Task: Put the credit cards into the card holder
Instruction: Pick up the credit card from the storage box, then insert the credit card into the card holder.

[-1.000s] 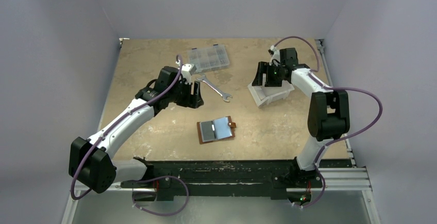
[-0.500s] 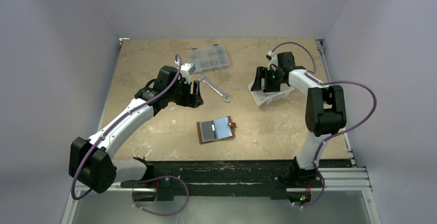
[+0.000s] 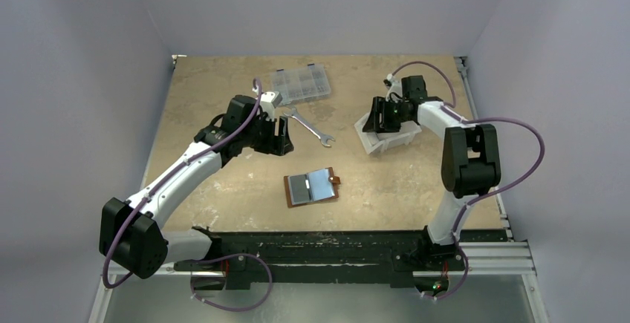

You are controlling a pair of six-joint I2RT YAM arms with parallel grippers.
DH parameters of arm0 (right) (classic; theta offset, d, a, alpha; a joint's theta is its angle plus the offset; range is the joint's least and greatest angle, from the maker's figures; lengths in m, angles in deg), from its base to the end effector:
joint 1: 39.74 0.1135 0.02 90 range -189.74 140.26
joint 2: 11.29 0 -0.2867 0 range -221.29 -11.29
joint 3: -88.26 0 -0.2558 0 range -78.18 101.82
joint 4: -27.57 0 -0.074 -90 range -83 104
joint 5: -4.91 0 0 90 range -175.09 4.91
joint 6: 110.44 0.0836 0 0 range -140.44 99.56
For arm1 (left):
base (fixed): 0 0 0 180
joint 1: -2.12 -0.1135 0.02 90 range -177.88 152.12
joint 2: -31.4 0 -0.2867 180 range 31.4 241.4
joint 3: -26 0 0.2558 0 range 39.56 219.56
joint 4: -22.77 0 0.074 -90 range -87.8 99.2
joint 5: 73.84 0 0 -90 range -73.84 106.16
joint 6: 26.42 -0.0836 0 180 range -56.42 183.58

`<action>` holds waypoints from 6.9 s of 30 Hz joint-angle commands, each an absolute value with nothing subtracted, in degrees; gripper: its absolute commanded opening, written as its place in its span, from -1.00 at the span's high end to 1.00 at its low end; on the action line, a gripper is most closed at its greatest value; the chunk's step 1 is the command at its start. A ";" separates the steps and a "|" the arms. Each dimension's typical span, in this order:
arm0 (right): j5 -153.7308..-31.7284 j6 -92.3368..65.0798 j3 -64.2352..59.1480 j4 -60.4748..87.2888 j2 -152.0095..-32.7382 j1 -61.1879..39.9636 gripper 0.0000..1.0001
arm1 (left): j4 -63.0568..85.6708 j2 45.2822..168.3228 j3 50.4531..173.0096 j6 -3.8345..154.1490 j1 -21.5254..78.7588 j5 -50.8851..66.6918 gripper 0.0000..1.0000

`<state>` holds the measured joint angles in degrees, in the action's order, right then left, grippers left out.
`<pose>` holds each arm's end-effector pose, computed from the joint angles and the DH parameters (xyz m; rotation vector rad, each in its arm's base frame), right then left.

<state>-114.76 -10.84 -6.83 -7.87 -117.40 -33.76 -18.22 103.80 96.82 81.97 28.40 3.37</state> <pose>0.4121 0.0848 0.1740 -0.1209 2.5372 0.7673 0.2640 -0.1510 0.2745 0.2805 2.3650 -0.6437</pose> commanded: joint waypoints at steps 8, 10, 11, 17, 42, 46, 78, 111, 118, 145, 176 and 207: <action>-117.23 -10.69 -7.00 -6.69 -113.27 -34.27 0.12 | -16.02 103.19 96.47 81.24 27.87 2.38 -0.29; -117.39 -10.69 -6.99 -6.63 -113.16 -34.33 0.21 | -16.00 103.23 96.47 81.24 27.87 2.30 -0.28; -117.38 -10.69 -7.00 -6.68 -113.16 -34.37 0.25 | -16.00 103.26 96.49 81.24 27.87 2.28 -0.29; -117.48 -10.77 -6.99 -6.59 -112.81 -34.67 0.56 | -16.00 103.31 96.34 81.24 27.87 2.14 -0.28; -101.73 -7.24 -8.08 -7.90 -94.27 -28.22 1.00 | -9.06 103.63 92.65 89.99 27.69 -8.88 -0.41; -110.06 0.23 -13.27 -0.94 -90.48 -21.70 1.00 | 0.84 101.96 87.78 97.60 27.69 -16.90 -0.43; -122.59 53.73 -47.84 73.89 -85.15 -7.04 1.00 | 47.90 90.84 65.78 133.48 30.71 -21.54 -0.02; -115.65 8.17 -34.85 23.06 -106.35 -3.09 1.00 | -1.29 108.52 76.92 99.28 27.34 -17.57 1.00; -108.73 7.42 -37.53 22.00 -106.00 -3.14 1.00 | 6.07 113.56 73.78 103.19 27.51 -23.85 1.00; -107.34 8.28 -39.37 23.57 -106.40 -3.33 1.00 | 14.75 123.42 70.81 109.00 27.43 -24.16 1.00; -108.60 8.54 -39.51 24.52 -106.57 -3.37 1.00 | 21.68 125.58 72.66 111.23 27.07 -22.13 1.00; -109.35 9.22 -39.61 24.55 -105.58 -3.41 1.00 | 0.60 116.09 78.70 108.48 34.06 -4.54 -0.11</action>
<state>-111.44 9.97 -38.67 25.38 -106.69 -3.07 8.91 117.81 76.64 112.00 33.91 -10.40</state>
